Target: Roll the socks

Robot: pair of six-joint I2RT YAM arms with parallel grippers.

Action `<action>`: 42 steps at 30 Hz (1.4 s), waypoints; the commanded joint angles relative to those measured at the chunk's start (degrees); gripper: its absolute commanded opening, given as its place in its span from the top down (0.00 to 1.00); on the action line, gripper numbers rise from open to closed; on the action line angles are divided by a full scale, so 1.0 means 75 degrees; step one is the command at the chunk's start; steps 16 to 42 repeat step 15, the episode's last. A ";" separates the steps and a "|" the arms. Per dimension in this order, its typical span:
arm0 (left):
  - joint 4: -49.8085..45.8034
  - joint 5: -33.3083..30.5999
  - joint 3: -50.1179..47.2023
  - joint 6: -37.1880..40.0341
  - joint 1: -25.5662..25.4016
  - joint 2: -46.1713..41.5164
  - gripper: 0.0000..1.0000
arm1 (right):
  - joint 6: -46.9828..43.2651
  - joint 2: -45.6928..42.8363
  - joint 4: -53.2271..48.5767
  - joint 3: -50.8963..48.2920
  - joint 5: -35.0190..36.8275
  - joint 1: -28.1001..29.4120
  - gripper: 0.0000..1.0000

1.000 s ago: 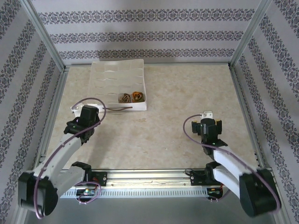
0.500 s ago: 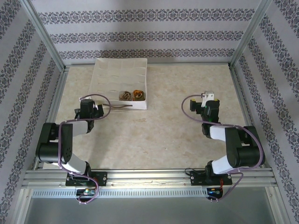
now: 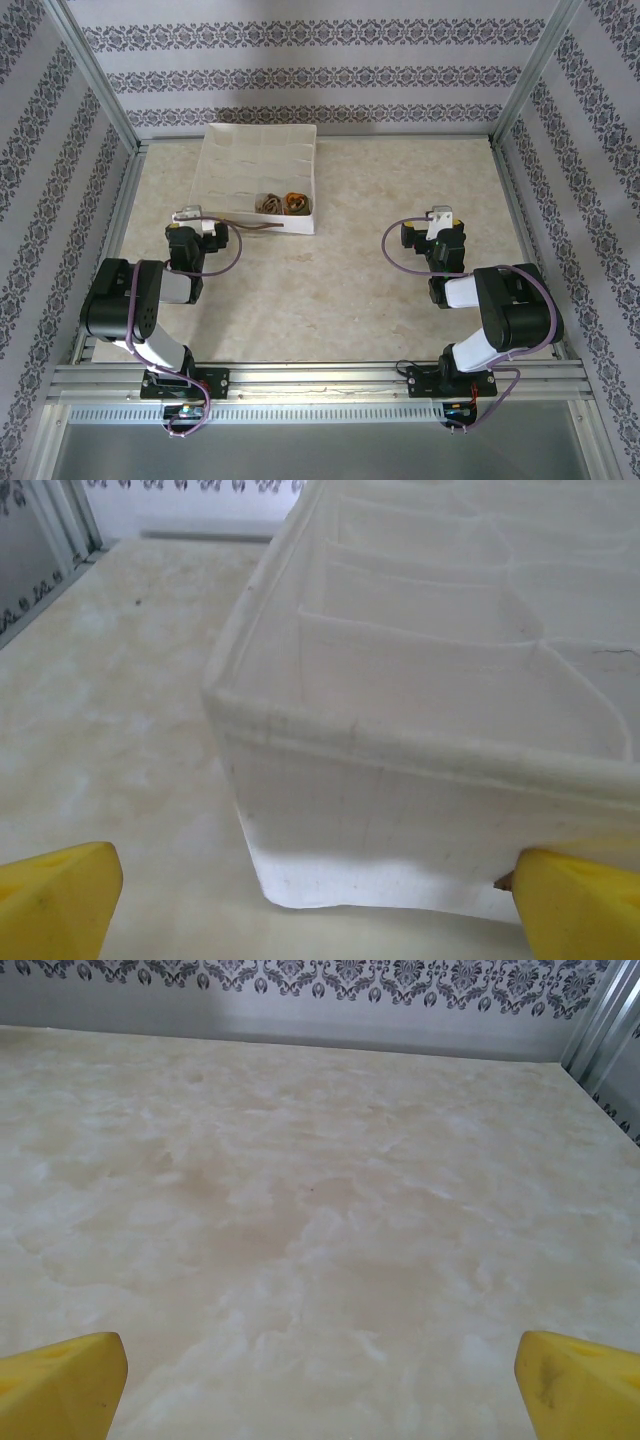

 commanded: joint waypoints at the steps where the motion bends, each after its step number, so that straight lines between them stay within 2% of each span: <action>1: 0.0162 0.0254 -0.0089 0.0122 0.0090 -0.0039 0.01 | 0.0112 0.0021 0.0283 0.0111 -0.0055 -0.0048 0.02; 6: 0.0103 0.0265 -0.0078 0.0128 0.0096 -0.0066 0.01 | 0.0112 0.0023 0.0243 0.0140 -0.0079 -0.0060 0.02; 10: 0.0099 0.0265 -0.0079 0.0128 0.0098 -0.0060 0.01 | 0.0440 0.0022 -0.0353 0.0544 -0.0796 -0.0496 0.02; 42: 0.0379 0.0113 -0.0213 0.0093 0.0098 -0.0085 0.01 | 0.0331 -0.0020 -0.0081 0.0377 -0.0759 -0.0411 0.02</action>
